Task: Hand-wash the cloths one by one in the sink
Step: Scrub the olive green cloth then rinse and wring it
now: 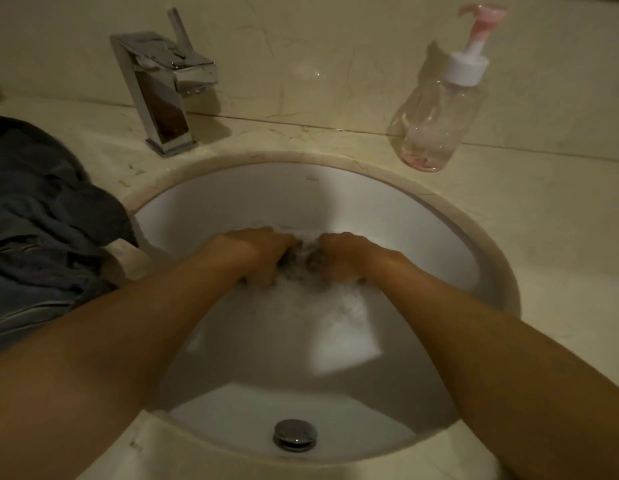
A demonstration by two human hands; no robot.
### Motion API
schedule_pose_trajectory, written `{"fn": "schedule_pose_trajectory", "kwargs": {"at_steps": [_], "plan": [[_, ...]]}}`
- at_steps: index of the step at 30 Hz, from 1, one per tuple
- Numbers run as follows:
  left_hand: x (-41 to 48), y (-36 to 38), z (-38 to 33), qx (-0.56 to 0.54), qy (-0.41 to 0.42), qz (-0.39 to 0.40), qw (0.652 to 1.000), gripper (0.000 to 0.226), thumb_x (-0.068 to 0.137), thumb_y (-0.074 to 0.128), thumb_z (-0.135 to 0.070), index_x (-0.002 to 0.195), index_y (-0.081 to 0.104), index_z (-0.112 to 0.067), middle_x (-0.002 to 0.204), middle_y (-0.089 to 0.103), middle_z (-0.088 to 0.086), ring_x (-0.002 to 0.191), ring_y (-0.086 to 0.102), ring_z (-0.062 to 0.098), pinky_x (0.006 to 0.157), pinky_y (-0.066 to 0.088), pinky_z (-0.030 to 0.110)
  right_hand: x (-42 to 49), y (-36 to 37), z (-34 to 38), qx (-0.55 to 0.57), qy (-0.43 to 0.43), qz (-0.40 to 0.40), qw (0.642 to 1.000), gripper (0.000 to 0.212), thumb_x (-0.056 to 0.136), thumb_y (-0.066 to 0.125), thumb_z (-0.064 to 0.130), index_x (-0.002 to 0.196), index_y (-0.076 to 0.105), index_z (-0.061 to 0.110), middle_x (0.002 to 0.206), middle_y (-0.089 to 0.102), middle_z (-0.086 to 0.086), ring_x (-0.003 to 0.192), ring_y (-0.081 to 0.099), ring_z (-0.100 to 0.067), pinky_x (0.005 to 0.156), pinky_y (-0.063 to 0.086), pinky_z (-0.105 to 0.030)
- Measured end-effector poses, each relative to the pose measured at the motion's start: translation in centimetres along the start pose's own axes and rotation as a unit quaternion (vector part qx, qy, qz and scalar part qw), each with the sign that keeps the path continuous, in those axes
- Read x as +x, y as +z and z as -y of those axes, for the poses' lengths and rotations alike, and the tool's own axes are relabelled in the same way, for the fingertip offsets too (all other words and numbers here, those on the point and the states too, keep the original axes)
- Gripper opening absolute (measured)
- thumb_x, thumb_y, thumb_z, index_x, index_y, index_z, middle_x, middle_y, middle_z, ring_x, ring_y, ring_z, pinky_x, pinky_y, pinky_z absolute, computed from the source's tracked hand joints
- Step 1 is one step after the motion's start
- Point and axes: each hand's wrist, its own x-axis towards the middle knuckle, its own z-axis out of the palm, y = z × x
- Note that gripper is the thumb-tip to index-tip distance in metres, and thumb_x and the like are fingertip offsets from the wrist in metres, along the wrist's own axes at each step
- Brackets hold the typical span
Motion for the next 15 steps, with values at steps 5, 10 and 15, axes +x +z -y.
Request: {"fn": "schedule_pose_trajectory", "kwargs": {"at_steps": [5,10,15], "plan": [[-0.3,-1.0,-1.4,-0.179,-0.015,-0.065,0.982,0.024,0.094,0.058,-0.021,0.115,0.046,-0.020,0.117,0.056,0.010,0.096,0.054,0.027,0.080,0.048,0.040,0.0,-2.3,-0.5,0.502,0.074,-0.053,0.860,0.021,0.100,0.042,0.005,0.098,0.063,0.002,0.107,0.066,-0.026,0.095,0.066,-0.038,0.086,0.059,-0.044],[-1.6,-3.6,-4.6,-0.535,-0.056,-0.222,0.813,0.026,0.107,0.030,-0.034,0.108,0.051,-0.018,0.097,0.061,0.010,0.078,0.062,0.025,0.062,0.054,0.038,-0.8,-3.0,0.4,0.634,0.062,-0.134,0.759,0.034,0.104,0.034,0.013,0.123,0.060,0.002,0.111,0.069,-0.024,0.097,0.070,-0.034,0.084,0.062,-0.047],[-1.7,-4.2,-4.5,-0.602,-0.081,-0.318,0.728,0.034,0.107,0.032,-0.045,0.120,0.051,-0.020,0.103,0.059,0.002,0.084,0.061,0.015,0.057,0.047,0.025,-2.9,-1.3,4.4,0.619,-0.031,-0.160,0.768,0.034,0.108,0.047,0.040,0.120,0.056,0.010,0.102,0.071,-0.014,0.090,0.073,-0.028,0.079,0.064,-0.043]]}}
